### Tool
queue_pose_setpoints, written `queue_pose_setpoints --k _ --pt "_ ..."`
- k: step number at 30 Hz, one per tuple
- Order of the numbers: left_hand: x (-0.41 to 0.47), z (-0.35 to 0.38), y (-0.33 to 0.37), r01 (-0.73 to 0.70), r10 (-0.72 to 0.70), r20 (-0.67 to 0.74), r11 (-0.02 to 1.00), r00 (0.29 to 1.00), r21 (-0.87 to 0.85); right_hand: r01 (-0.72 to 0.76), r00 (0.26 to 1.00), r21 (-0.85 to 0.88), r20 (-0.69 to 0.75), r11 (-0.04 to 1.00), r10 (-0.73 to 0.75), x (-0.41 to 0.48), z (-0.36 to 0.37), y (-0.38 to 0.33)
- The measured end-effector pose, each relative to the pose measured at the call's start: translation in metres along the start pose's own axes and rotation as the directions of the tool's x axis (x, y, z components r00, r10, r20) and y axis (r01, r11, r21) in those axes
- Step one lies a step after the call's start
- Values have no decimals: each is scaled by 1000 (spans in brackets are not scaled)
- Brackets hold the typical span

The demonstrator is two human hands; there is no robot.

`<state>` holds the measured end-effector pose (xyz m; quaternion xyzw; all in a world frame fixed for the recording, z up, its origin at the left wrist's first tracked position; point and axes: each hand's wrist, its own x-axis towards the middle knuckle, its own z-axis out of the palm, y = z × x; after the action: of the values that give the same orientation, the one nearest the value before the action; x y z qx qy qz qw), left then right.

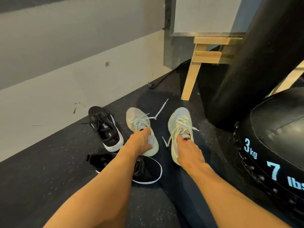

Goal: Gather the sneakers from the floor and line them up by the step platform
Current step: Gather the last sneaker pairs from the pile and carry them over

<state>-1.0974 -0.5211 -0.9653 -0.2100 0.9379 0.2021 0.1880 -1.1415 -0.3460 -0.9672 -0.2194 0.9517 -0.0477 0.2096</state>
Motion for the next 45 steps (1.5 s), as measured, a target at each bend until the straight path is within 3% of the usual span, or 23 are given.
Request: queue_pose_setpoints --k 3,6,8,11,14,16,19,21,23,26,30,32,34,36,39,45 --pt "-1 11 8 63 -62 -14 997 998 51 3 1000 22 9 1000 -4 -4 -9 6" --pt "-1 16 20 -38 44 -49 991 998 125 -18 999 60 -48 998 21 -10 -18 14" --pt "0 18 29 -133 137 -7 975 991 180 -9 984 95 -178 995 26 -12 -31 13" --pt "0 30 51 -230 223 58 945 973 233 64 902 140 -432 988 3 -12 -56 -1" --pt "-1 39 72 -242 234 76 963 969 123 187 835 82 -538 979 -114 -9 -71 -23" --pt "-2 45 72 -239 226 109 963 968 125 254 840 73 -511 964 -183 -6 -74 -39" --pt "-13 48 54 -138 134 49 986 990 91 308 881 85 -402 948 -250 -2 -63 -62" --pt "-25 49 37 -173 172 23 980 985 99 322 900 99 -339 941 -273 -2 -50 -73" --pt "-37 47 20 -169 171 -15 981 985 92 319 915 110 -293 941 -276 1 -38 -81" --pt "-42 42 -10 -70 83 -49 972 995 225 237 963 77 -150 968 -224 8 -22 -86" --pt "-30 27 -26 -30 62 -253 991 965 129 243 965 90 76 966 -250 13 -8 -73" --pt "-24 22 -22 -146 155 -353 988 923 52 231 971 133 25 964 -236 14 -12 -63" --pt "-19 21 -13 -249 257 -303 966 918 63 139 989 63 -61 988 -135 16 -20 -48" --pt "-15 30 1 -275 287 -150 957 946 97 -6 1000 -22 -28 1000 6 15 -22 -33" --pt "-5 45 27 -171 173 -52 984 984 44 -59 996 -75 67 995 64 11 -12 -18" --pt "1 45 37 -66 65 -17 998 998 -15 -192 981 -6 4 981 192 0 -2 1"
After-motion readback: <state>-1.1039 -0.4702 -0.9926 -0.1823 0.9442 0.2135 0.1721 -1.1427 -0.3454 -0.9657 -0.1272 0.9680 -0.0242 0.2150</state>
